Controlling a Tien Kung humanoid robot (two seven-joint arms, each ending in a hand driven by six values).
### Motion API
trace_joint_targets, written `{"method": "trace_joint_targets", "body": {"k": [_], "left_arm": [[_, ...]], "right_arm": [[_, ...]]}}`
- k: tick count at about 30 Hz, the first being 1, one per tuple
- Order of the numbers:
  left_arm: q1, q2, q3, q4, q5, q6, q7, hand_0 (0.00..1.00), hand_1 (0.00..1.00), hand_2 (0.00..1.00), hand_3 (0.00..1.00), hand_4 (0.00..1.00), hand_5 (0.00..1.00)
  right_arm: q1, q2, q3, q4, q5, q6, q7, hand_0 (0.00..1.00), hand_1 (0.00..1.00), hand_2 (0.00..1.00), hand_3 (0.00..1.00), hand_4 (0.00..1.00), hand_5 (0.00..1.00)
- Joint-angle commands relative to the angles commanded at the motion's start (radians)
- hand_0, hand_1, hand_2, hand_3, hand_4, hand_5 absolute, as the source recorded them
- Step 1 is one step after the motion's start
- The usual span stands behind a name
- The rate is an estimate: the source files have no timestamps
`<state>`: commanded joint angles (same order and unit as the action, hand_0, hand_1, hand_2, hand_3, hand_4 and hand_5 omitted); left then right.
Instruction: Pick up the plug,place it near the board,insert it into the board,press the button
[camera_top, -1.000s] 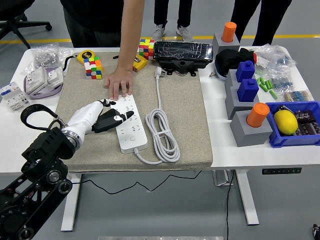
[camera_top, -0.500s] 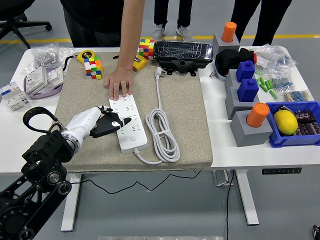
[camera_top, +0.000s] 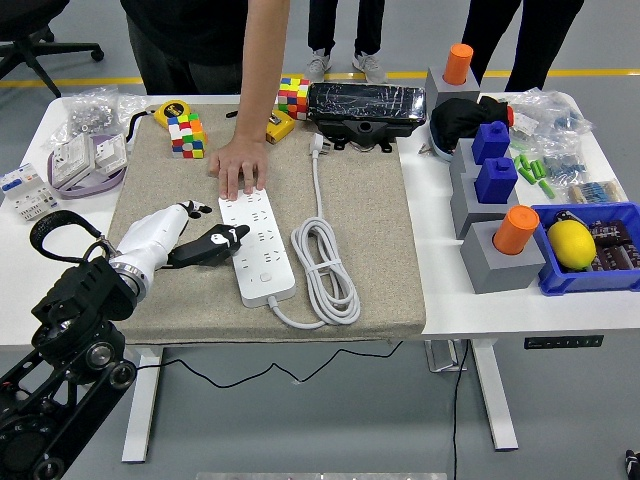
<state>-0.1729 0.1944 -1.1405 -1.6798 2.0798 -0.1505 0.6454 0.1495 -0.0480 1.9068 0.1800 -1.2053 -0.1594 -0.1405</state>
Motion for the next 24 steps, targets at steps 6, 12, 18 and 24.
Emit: {"method": "trace_joint_targets", "body": {"k": [6, 12, 18, 24], "left_arm": [[0.003, 0.0, -0.003, 0.004, 0.0, -0.022, 0.0, 0.82, 0.767, 0.776, 0.774, 0.998, 0.998], [0.004, -0.002, -0.009, 0.006, 0.002, -0.034, 0.0, 0.82, 0.767, 0.776, 0.774, 0.998, 0.998], [0.009, -0.005, -0.011, 0.009, -0.006, -0.041, 0.0, 0.798, 0.753, 0.768, 0.764, 0.998, 0.998], [0.014, -0.013, -0.001, 0.013, -0.019, -0.033, 0.0, 0.799, 0.754, 0.768, 0.762, 0.998, 0.998]], "right_arm": [[0.0, -0.001, -0.003, 0.0, 0.003, 0.001, 0.001, 0.804, 0.746, 0.737, 0.78, 0.998, 0.998], [0.001, 0.0, -0.004, 0.0, 0.006, 0.001, 0.002, 0.804, 0.746, 0.737, 0.78, 0.998, 0.998], [0.001, -0.001, -0.001, 0.0, 0.004, 0.001, 0.001, 0.804, 0.746, 0.737, 0.781, 0.998, 0.998], [0.002, -0.002, -0.002, 0.0, 0.003, 0.001, 0.002, 0.804, 0.747, 0.737, 0.781, 0.998, 0.998]]}}
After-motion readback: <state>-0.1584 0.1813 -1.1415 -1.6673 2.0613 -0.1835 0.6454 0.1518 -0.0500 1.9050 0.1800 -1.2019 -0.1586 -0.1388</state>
